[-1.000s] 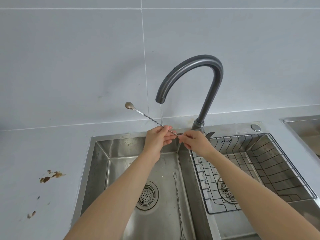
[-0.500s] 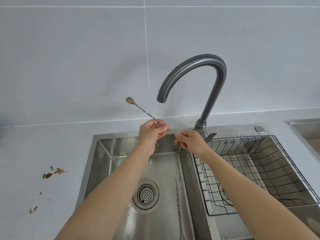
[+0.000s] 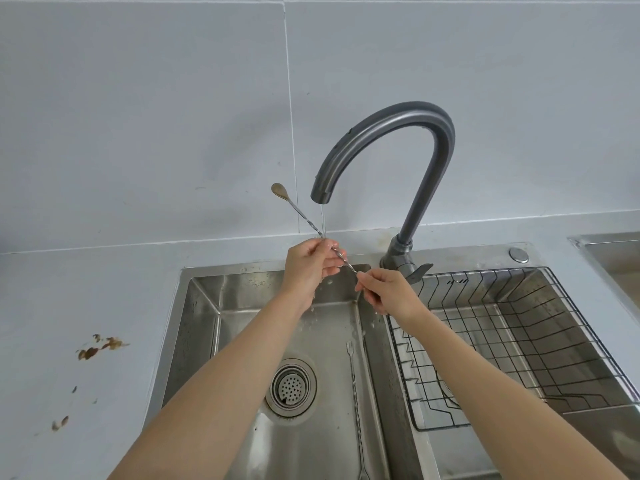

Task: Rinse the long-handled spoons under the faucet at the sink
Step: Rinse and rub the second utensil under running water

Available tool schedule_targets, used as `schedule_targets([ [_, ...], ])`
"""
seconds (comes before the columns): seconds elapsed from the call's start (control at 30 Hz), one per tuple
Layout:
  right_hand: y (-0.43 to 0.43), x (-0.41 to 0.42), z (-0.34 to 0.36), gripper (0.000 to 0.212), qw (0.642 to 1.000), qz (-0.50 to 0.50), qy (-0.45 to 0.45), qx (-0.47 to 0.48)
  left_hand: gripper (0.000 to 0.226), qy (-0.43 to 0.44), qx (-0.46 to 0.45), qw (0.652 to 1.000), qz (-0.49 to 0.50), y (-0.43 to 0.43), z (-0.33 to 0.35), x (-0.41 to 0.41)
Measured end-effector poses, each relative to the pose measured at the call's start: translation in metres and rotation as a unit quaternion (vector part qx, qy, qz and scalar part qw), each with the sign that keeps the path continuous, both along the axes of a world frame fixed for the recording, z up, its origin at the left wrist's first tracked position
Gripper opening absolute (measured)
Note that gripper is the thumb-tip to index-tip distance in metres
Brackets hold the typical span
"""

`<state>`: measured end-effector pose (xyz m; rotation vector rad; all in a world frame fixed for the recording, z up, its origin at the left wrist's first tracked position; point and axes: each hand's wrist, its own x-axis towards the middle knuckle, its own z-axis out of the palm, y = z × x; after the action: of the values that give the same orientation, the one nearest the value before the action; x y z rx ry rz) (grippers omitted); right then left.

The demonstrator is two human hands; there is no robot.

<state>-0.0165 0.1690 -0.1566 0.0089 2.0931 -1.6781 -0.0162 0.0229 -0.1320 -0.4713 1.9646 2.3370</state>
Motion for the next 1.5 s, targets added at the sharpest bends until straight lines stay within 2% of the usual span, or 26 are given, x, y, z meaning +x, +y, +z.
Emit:
schedule_targets([
  [0.23, 0.005, 0.01, -0.005, 0.031, 1.0, -0.004, -0.004, 0.011, 0.022, 0.002, 0.017, 1.0, 0.018, -0.007, 0.004, -0.003],
  [0.33, 0.004, 0.014, -0.008, 0.031, 1.0, -0.017, 0.008, 0.009, 0.019, -0.004, -0.005, 1.0, 0.022, -0.007, 0.003, -0.003],
  [0.47, 0.002, 0.019, -0.014, 0.03, 1.0, -0.023, 0.015, 0.012, 0.029, -0.005, -0.029, 1.0, 0.003, -0.006, 0.003, -0.002],
  [0.73, -0.006, 0.021, -0.014, 0.02, 1.0, 0.003, 0.009, -0.011, 0.023, 0.007, -0.072, 0.997, -0.026, -0.007, 0.007, 0.0],
  [0.87, -0.018, 0.016, -0.01, 0.018, 0.998, -0.025, 0.032, -0.037, 0.024, -0.003, -0.108, 0.993, -0.049, -0.002, 0.007, 0.001],
  [1.03, -0.022, 0.014, -0.008, 0.02, 0.995, -0.069, 0.019, -0.075, 0.02, -0.002, -0.1, 0.995, -0.024, -0.004, 0.01, -0.003],
  [1.13, -0.025, 0.015, -0.009, 0.019, 0.994, -0.072, 0.007, -0.084, 0.026, -0.007, -0.103, 0.995, -0.005, -0.009, 0.01, -0.004],
  [1.27, -0.028, 0.018, -0.011, 0.018, 0.996, -0.065, -0.002, -0.065, 0.023, -0.006, -0.102, 0.994, 0.031, -0.013, 0.012, -0.003],
  [1.5, -0.03, 0.026, -0.011, 0.02, 0.993, -0.075, -0.017, -0.094, 0.024, -0.004, -0.107, 0.993, 0.053, -0.011, 0.016, -0.004],
])
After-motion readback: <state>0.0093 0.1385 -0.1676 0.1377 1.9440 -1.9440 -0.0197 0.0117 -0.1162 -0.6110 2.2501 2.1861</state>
